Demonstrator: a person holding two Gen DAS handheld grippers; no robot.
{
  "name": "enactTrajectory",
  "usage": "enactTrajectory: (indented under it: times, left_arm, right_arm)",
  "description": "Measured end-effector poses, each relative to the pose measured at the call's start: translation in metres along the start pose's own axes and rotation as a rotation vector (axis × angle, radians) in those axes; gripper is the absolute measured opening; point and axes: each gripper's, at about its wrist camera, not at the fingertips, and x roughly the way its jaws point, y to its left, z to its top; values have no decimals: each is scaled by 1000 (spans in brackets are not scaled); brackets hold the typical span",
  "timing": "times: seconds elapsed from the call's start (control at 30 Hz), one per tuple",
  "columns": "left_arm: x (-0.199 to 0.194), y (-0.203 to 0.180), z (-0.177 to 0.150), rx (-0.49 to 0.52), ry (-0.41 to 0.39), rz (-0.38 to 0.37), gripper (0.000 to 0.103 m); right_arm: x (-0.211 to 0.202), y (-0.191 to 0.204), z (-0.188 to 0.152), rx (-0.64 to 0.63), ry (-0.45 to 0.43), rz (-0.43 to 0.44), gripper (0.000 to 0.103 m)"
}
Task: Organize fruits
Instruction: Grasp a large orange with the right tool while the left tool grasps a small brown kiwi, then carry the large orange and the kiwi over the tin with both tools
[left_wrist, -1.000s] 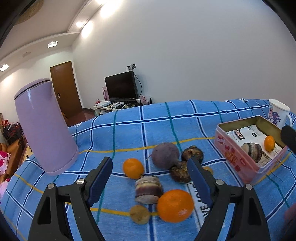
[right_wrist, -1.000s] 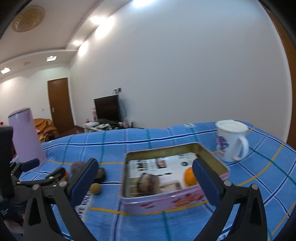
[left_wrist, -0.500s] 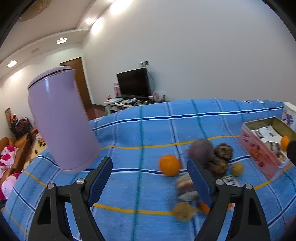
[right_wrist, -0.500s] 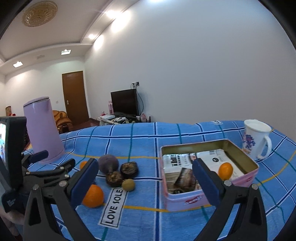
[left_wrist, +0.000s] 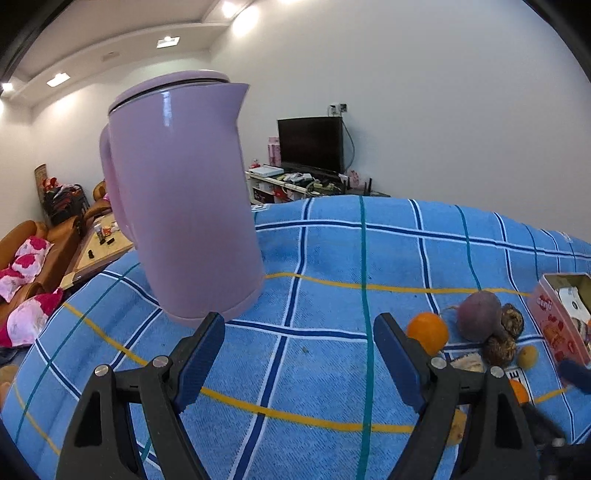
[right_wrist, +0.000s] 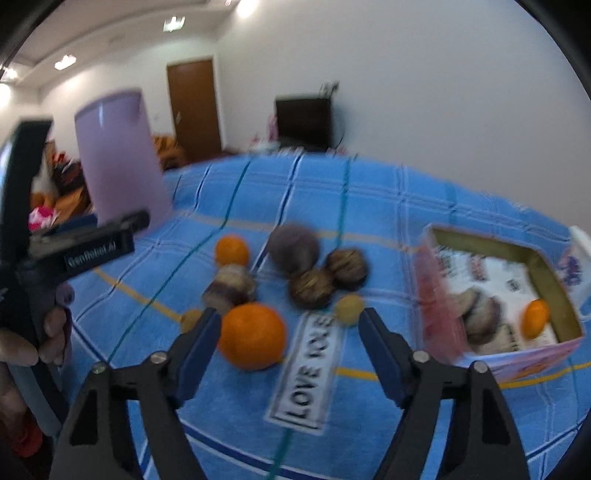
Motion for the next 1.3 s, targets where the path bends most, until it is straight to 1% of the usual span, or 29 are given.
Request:
enactTrajectory:
  times: [0.03,0.07,0.1,0.17,0.2,0.23,0.3,0.4,0.47,0.53,0.57,0.6,0.63,0.7,0.73,0.8,0.83,0.9,0.97,1.0,1.03,1.07,1.13,1.17,1.3]
  left_arm:
    - [0,-2,0,9,4,-10,84]
    - [0,-2,0,15,6,-20,84]
    - [-1,-3,0,22,8,-31,84]
    - [-1,-7,0,37,14,-45,84]
    - [-1,-8,-1,45,17,-52,84]
    - [-2,-10,-1,52,21,-58,84]
    - [-1,-13,-2,65,31,-72,84]
    - [-1,-18,-3,92,37,-86,84]
    - [-2,-21,-4,105,39,-101,84]
    - [-3,-22,-4,110,42,-137,84]
    - [-5,-23,-5,112,42,-161,84]
    - [-7,-24,-5,118,42,-196,84]
    - [-10,-27,-6,129,45,-242,83]
    - [-14,-35,-8,159,58,-323,73]
    - [-15,-40,-10,179,74,-366,71]
    - [-15,-50,-16,219,115,-425,66]
    - [-13,-56,-20,245,139,-437,64]
    - [-8,-67,-26,289,179,-441,53]
    - [-3,-74,-31,310,209,-435,49]
    - [-1,-77,-34,317,222,-424,44]
    - [2,-77,-35,317,230,-418,42]
    - [4,-77,-36,312,240,-420,39]
    - [10,-77,-38,302,263,-429,30]
    - [12,-78,-38,302,272,-428,29]
    - [11,-74,-36,282,271,-443,28]
  right_arm:
    - [6,3,0,-7,28,8,71]
    - [13,5,1,-16,57,15,70]
    - [17,7,2,-19,67,36,69]
    - [22,13,3,-37,84,38,68]
    - [27,15,3,-50,103,35,66]
    - [31,17,2,-60,126,28,59]
    - [36,21,2,-70,160,38,52]
    - [37,20,2,-58,167,54,52]
    - [36,18,1,-46,165,66,51]
    - [27,11,0,-9,133,72,51]
    - [19,4,-1,24,89,88,51]
    - [5,-7,-2,68,18,111,51]
    - [-1,-12,-2,82,-15,107,51]
    - [-15,-22,-1,84,-95,52,51]
    - [-20,-25,0,86,-128,27,51]
    - [-25,-33,1,109,-162,6,51]
    - [-25,-36,3,124,-166,3,51]
    - [-24,-43,3,161,-157,12,51]
    - [-20,-46,4,185,-145,26,51]
    - [-21,-47,1,198,-140,34,51]
    - [-22,-52,2,207,-137,40,51]
    - [-24,-52,2,210,-136,44,51]
    - [-26,-51,0,200,-139,40,51]
    - [-27,-48,1,190,-143,33,51]
    - [-29,-42,0,165,-146,10,51]
